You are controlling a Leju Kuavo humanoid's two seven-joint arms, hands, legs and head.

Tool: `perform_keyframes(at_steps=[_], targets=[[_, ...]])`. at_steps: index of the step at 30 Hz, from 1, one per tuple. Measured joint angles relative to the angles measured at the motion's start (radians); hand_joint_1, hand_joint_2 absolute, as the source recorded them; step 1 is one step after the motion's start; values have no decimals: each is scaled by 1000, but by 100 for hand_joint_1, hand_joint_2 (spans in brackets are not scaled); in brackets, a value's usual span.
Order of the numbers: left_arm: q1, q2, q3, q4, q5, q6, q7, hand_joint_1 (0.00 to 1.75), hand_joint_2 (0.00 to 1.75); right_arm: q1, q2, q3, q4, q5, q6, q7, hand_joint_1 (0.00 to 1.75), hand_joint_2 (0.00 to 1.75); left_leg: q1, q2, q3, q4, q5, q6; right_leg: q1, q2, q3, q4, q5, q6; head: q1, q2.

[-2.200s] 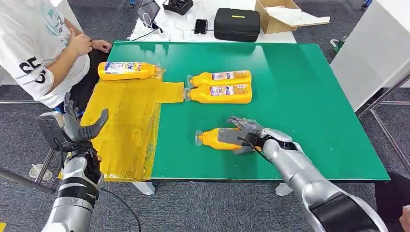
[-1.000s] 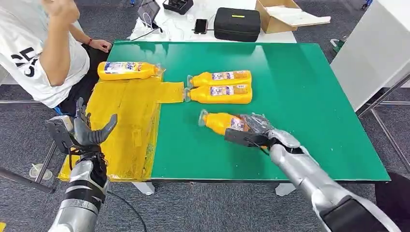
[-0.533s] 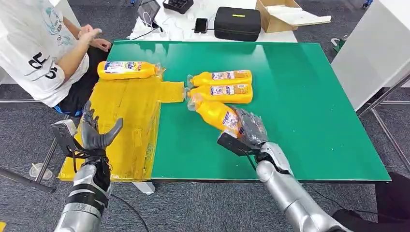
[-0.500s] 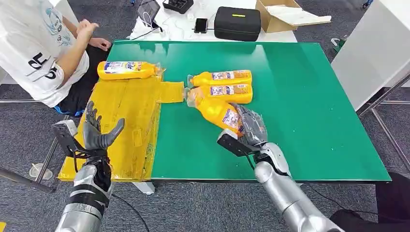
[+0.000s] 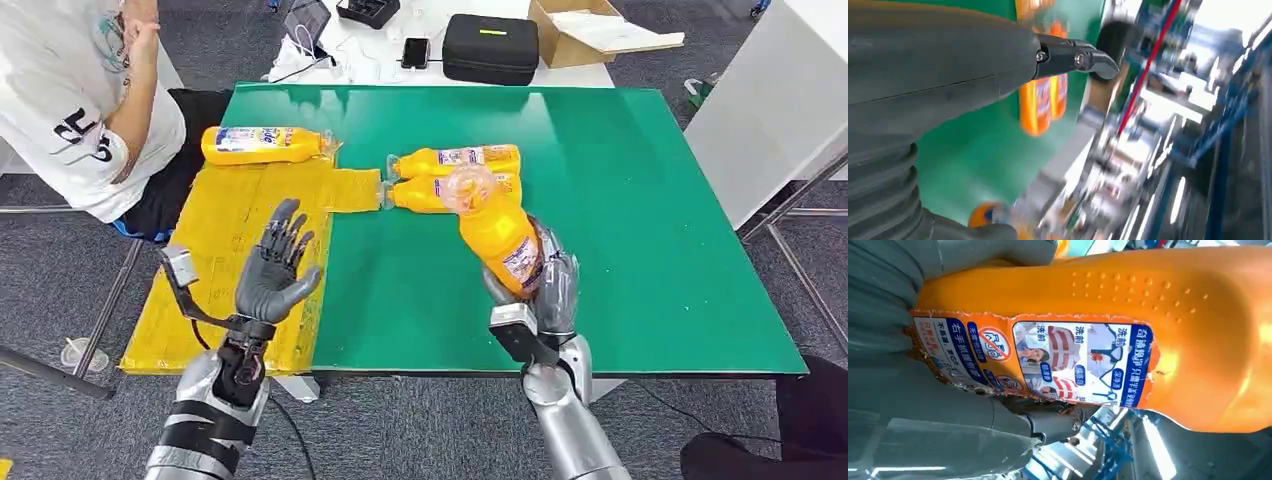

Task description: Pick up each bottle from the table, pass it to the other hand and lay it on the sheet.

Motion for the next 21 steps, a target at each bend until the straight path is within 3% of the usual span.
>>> perform_keyframes(at_steps=[8, 21], targets=[[13, 14, -137, -6, 67, -101, 27, 0, 175, 2, 29, 66, 63, -120, 53, -3, 164, 175, 0, 0, 0, 0, 0, 0, 0, 0, 0, 0, 0, 0, 0, 0], [-25, 34, -261, 26, 32, -88, 12, 0, 175, -75, 113, 230, 228, -107, 105, -4, 166, 175, 0, 1, 0, 0, 0, 0, 0, 0, -1, 0, 0, 0, 0, 0]])
